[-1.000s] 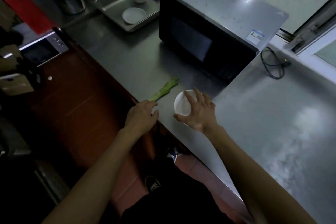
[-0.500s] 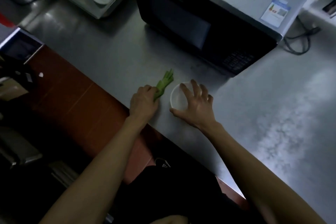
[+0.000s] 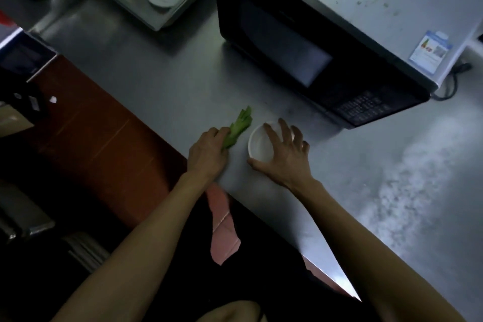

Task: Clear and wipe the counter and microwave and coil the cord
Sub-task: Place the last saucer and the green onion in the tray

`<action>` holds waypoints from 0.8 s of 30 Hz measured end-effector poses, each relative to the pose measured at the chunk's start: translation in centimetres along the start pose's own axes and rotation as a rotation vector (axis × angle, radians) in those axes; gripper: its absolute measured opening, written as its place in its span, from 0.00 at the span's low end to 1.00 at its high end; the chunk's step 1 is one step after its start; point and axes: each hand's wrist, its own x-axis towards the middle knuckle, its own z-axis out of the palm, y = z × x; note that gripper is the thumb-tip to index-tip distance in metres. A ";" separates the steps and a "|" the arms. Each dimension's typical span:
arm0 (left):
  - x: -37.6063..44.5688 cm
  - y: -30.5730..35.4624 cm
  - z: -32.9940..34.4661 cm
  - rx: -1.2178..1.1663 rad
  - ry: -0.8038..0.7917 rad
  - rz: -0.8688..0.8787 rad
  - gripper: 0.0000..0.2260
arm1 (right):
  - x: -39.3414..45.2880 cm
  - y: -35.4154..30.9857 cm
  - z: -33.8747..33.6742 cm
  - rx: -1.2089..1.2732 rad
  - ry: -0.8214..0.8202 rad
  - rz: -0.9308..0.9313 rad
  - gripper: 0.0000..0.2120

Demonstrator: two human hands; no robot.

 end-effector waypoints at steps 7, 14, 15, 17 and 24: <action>0.4 -7.7 -6.3 -0.060 0.127 0.045 0.19 | 2.6 -7.9 -0.6 -0.065 0.068 -0.024 0.48; 0.7 -16.5 -14.7 -0.157 0.273 0.019 0.19 | 6.5 -18.7 -1.0 -0.088 0.107 -0.063 0.47; 0.6 -17.7 -15.9 -0.170 0.293 0.014 0.19 | 7.2 -20.2 -1.1 -0.086 0.115 -0.071 0.47; 0.5 -20.1 -18.1 -0.181 0.322 0.007 0.20 | 8.4 -23.2 -1.4 -0.079 0.126 -0.083 0.47; 1.9 -25.4 -24.1 -0.170 0.380 -0.029 0.20 | 12.4 -29.9 -2.5 -0.072 0.152 -0.115 0.47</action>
